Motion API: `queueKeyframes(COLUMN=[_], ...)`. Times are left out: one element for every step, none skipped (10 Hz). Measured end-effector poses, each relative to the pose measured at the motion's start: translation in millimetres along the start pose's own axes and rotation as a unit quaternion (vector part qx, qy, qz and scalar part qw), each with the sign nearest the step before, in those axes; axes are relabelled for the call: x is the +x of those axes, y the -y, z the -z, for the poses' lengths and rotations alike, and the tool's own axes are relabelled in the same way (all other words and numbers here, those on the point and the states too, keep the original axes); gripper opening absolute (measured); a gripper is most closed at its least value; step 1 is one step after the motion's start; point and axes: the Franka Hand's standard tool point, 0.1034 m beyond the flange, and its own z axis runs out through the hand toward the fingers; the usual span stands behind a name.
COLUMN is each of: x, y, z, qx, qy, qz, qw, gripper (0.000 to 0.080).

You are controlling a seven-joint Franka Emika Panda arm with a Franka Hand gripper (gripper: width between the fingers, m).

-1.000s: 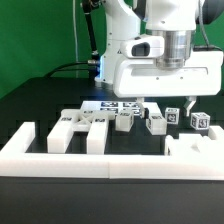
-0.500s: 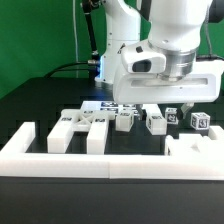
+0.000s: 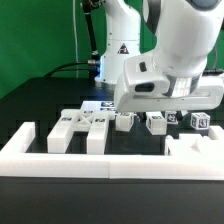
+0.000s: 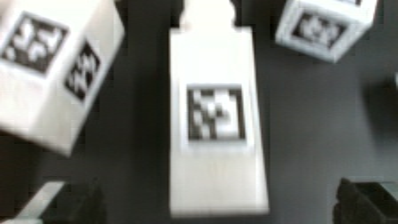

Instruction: Assemble chair

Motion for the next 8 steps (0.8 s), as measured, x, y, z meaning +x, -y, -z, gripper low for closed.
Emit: queueKeyframes(x=[7.3, 2.6, 6.1, 9.3, 11.5, 11.8, 12.2, 12.6], y=[-0.3, 0.4, 0.1, -0.1, -0.1, 0.1, 0.2, 0.1], z=[0.3, -2.8, -6.0, -9.9, -8.9, -9.1, -9.9, -11.4], qx=[0.000, 0.001, 0.002, 0.002, 0.002, 0.002, 0.002, 0.002], qy=[0.015, 0.052, 0.072, 0.092, 0.085, 0.084, 0.084, 0.085], qz=[0.000, 0.000, 0.000, 0.000, 0.000, 0.000, 0.000, 0.000], qw=[1.000, 0.999, 0.997, 0.996, 0.996, 0.996, 0.996, 0.996], gripper=[0.0649, 0.0649, 0.0649, 0.0649, 0.0649, 0.0608, 0.0470, 0.0335])
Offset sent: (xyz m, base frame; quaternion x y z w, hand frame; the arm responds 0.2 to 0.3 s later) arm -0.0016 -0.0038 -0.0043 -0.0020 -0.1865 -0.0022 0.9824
